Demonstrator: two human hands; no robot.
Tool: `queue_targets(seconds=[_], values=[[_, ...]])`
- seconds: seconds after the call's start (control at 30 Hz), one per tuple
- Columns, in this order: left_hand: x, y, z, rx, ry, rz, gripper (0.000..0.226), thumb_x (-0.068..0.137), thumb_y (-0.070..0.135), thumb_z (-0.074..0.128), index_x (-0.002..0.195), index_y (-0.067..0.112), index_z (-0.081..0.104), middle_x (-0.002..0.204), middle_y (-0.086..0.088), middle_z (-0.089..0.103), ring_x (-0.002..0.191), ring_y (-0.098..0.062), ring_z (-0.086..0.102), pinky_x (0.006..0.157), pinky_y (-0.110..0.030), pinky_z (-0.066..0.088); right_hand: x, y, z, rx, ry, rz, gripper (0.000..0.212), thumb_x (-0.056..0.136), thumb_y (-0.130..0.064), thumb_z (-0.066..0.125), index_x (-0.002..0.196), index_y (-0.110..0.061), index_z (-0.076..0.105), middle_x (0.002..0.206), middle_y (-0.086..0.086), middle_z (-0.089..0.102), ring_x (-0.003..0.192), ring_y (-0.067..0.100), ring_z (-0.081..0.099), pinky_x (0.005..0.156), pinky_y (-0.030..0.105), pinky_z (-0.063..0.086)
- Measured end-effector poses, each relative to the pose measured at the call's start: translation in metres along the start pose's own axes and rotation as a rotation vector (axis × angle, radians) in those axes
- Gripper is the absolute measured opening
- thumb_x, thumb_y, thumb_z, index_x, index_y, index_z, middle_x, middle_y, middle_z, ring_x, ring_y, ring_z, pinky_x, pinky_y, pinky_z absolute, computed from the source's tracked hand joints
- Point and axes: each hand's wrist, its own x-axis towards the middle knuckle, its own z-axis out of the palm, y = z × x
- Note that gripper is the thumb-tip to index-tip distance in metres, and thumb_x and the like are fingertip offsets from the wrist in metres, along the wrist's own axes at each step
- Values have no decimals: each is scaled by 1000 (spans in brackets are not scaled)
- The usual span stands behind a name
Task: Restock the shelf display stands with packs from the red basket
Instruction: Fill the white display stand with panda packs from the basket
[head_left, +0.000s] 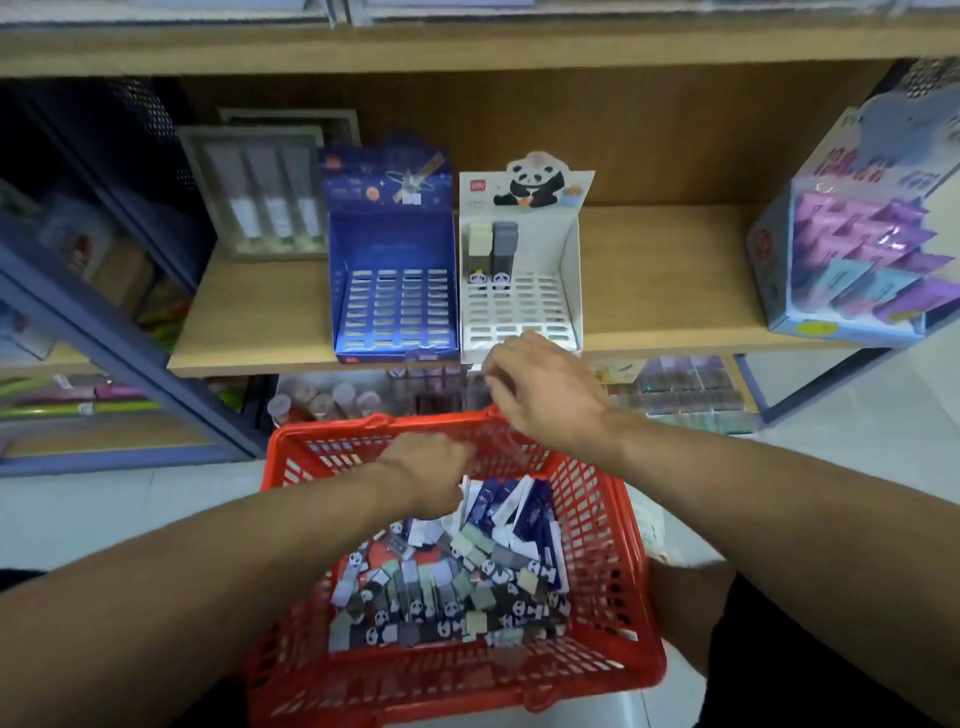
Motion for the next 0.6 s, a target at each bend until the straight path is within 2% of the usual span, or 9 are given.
queue_targets(seconds=[0.07,0.1,0.2,0.27,0.37,0.43,0.5,0.53,0.6], values=[[11,-3,46,31,-238,-12,38,92,28,60,128,14,58,127,-11,63,112,-32,61,91,-38,49,-23,0,28,-38,-248,-42,7,95,-22,51,95,-20,58,91,-3,61,87,16,53,76,32,46],[17,-3,69,-3,-312,-28,38,93,28,59,128,13,57,130,-11,61,114,-32,60,97,-40,50,-35,0,48,-33,-383,5,9,95,-20,50,97,-20,59,95,-2,62,88,18,56,75,34,48],[23,10,130,-232,-363,-126,37,94,29,58,126,11,56,133,-11,58,116,-32,59,96,-41,51,-68,1,112,50,-721,338,20,91,-14,55,109,-18,64,114,6,64,101,27,62,79,33,50],[22,25,164,-412,-337,-201,39,96,29,60,128,7,57,131,-12,60,116,-31,59,89,-33,48,-92,4,154,125,-832,489,23,92,-14,58,113,-15,66,116,9,65,107,29,62,79,33,48],[18,44,206,-618,-346,-232,35,97,26,60,122,2,57,124,-17,62,111,-32,60,80,-30,43,-123,8,197,133,-942,571,29,98,-10,56,126,-9,59,126,13,60,115,33,58,81,39,48],[20,50,219,-723,-318,-239,38,98,26,59,128,4,51,122,-14,62,111,-30,59,81,-26,42,-135,15,213,127,-927,623,33,95,-11,58,129,-11,57,129,12,58,116,31,56,90,41,49],[23,54,226,-878,-314,-264,36,98,13,60,130,2,49,110,-7,62,103,-22,56,72,-13,36,-140,19,222,121,-880,659,32,94,-11,59,126,-12,57,125,12,58,113,32,57,90,41,49],[24,56,227,-899,-302,-277,31,97,9,61,126,4,52,102,-3,60,98,-19,53,66,-11,33,-141,20,225,126,-861,673,33,94,-10,60,126,-13,56,125,12,56,112,33,57,90,43,50],[31,57,233,-934,-254,-320,20,95,12,62,114,12,55,97,-2,58,91,-17,53,66,-19,33,-145,20,230,132,-817,697,38,91,-9,61,127,-16,51,125,11,52,113,33,56,89,44,51]])
